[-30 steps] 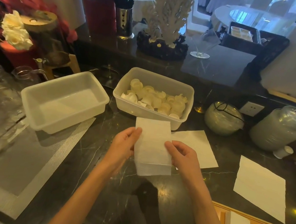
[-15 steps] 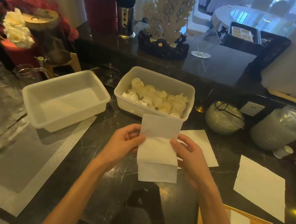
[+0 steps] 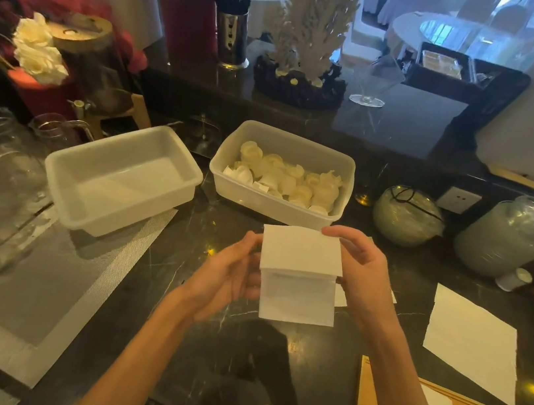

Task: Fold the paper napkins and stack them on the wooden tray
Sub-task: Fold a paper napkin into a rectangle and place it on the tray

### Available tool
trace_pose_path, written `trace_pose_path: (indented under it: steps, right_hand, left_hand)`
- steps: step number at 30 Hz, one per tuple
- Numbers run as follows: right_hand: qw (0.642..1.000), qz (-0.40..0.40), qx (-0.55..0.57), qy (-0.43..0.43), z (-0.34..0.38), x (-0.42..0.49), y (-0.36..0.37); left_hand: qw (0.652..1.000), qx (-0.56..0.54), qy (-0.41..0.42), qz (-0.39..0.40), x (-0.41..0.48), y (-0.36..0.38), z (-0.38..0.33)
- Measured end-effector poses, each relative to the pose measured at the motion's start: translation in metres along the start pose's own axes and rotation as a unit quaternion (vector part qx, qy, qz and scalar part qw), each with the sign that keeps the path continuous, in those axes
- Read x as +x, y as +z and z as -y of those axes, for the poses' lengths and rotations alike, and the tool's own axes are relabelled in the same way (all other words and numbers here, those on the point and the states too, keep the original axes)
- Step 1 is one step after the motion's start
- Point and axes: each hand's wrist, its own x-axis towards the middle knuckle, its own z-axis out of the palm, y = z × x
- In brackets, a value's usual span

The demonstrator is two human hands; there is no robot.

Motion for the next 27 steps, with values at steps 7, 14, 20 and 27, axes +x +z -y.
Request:
trace_pose_path:
  steps: [7, 14, 20, 27]
  right_hand:
    - [0.997, 0.002, -0.053, -0.052, 0.002, 0.006, -0.008]
    - [1.0, 0.006, -0.028, 0.005, -0.001, 0.005, -0.008]
    - [0.983, 0.082, -0.015, 0.166, -0.013, -0.004, -0.007]
    - [0.988, 0.049, -0.011, 0.146, -0.015, -0.009, -0.007]
  left_hand:
    - [0.997, 0.07, 0.026, -0.028, 0.0, 0.003, -0.001]
    - [0.989, 0.128, 0.04, -0.064, 0.002, 0.004, -0.001]
    - [0.987, 0.13, 0.053, -0.08, 0.005, 0.004, 0.0]
    - [0.984, 0.145, 0.054, -0.088, 0.009, 0.001, 0.005]
